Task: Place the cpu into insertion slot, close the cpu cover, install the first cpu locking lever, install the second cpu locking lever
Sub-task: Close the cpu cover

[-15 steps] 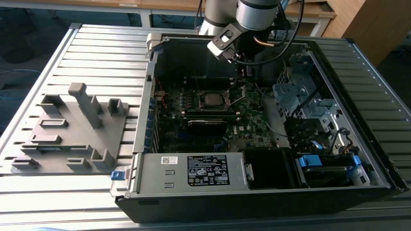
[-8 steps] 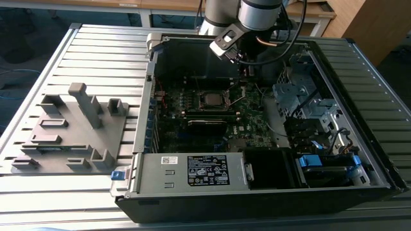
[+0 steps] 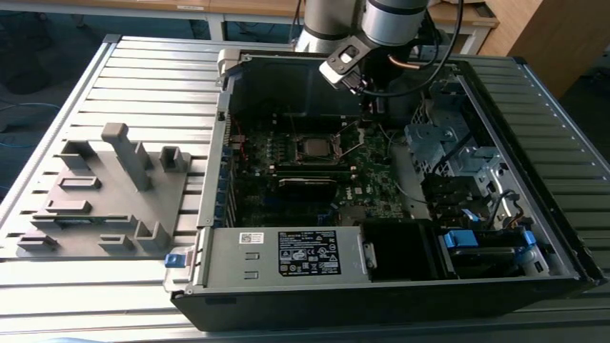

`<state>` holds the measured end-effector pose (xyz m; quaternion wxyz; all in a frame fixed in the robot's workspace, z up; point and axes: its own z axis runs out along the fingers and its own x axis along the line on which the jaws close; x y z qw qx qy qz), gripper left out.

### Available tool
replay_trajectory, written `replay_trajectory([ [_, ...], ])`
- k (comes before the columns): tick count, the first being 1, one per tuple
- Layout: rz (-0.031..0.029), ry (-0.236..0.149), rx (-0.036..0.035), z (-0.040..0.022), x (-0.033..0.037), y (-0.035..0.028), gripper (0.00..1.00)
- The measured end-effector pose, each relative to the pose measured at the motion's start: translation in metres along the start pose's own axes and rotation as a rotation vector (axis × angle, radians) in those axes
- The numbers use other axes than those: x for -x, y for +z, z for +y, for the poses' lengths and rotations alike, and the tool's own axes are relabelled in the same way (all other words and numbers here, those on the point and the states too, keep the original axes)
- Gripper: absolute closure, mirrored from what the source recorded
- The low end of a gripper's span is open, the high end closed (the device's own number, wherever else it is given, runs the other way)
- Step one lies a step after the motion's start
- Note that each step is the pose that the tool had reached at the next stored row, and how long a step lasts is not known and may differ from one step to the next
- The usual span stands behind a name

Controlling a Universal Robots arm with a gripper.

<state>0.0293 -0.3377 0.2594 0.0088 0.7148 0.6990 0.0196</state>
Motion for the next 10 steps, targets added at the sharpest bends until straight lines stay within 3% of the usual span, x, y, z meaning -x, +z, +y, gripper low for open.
replay_trajectory([
  [10,0.0,0.0,0.0,0.0118,-0.0004,0.0005,0.89],
])
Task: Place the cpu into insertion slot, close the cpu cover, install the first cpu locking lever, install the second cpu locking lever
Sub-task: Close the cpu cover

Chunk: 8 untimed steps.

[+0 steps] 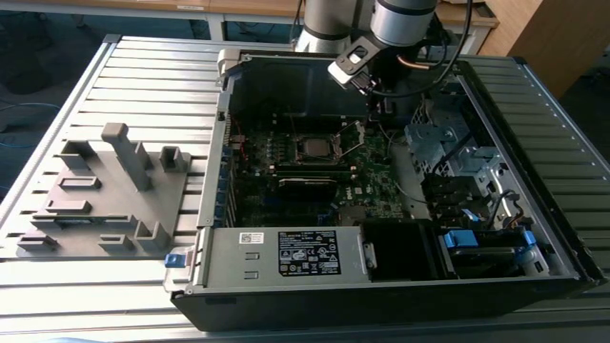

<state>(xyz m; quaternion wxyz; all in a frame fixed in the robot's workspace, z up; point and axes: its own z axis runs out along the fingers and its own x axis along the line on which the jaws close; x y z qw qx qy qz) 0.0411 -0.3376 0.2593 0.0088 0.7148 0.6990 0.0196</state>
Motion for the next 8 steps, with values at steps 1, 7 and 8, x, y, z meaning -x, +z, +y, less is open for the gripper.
replay_trajectory([
  [1,0.0001,0.0,0.0,0.0011,0.0,0.0001,0.89],
  [7,0.0,0.0,0.0,0.0056,-0.0001,0.0002,0.89],
  [8,0.0,0.0,0.0,0.006,-0.0002,0.0002,0.89],
])
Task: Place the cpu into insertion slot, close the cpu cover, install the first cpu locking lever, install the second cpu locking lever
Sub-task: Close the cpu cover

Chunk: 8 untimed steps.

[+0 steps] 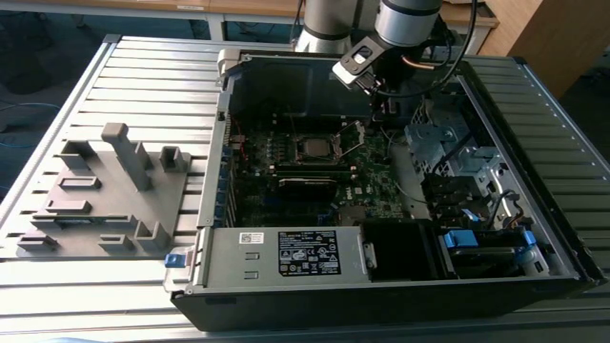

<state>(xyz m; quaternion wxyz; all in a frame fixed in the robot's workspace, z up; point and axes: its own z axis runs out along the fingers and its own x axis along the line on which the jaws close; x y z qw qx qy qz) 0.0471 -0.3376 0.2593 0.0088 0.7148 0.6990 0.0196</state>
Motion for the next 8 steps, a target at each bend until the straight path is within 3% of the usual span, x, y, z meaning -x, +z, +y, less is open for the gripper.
replay_trajectory([
  [8,0.0,0.0,0.0,0.0002,0.0,0.0,0.89],
])
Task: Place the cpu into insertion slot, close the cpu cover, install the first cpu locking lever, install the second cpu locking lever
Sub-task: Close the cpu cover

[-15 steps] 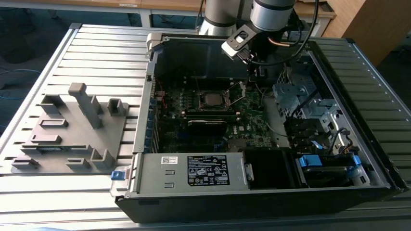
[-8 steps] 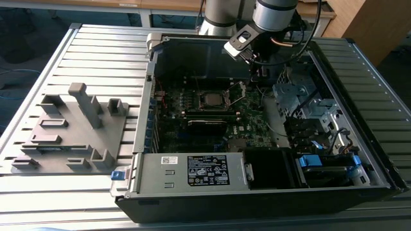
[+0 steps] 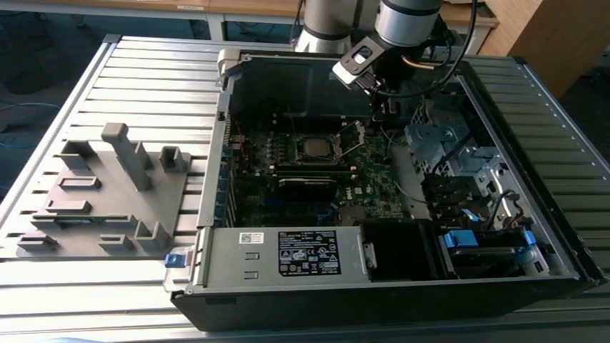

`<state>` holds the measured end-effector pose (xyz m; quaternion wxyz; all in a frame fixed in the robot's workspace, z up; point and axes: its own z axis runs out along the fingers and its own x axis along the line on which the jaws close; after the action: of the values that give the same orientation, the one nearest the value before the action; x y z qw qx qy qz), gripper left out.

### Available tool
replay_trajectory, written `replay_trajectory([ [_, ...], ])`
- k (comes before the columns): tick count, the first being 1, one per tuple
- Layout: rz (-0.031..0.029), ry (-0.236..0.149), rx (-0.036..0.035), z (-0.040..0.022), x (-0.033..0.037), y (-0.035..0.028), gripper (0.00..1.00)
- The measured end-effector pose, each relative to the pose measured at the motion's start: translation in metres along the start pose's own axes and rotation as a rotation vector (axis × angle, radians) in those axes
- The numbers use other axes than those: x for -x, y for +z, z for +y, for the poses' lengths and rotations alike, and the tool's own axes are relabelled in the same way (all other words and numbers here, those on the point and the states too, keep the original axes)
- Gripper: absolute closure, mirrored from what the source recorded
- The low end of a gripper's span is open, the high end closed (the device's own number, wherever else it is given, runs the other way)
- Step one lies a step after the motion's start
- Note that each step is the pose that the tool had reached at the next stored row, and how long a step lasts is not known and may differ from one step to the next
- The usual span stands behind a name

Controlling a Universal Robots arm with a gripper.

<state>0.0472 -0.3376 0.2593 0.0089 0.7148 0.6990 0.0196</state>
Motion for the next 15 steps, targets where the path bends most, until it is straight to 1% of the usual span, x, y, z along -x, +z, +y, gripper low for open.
replay_trajectory([
  [7,0.0,0.0,0.0,-0.0002,0.0001,0.0041,0.89],
  [15,0.0,0.0,0.0,-0.0005,0.0002,0.0126,0.89],
])
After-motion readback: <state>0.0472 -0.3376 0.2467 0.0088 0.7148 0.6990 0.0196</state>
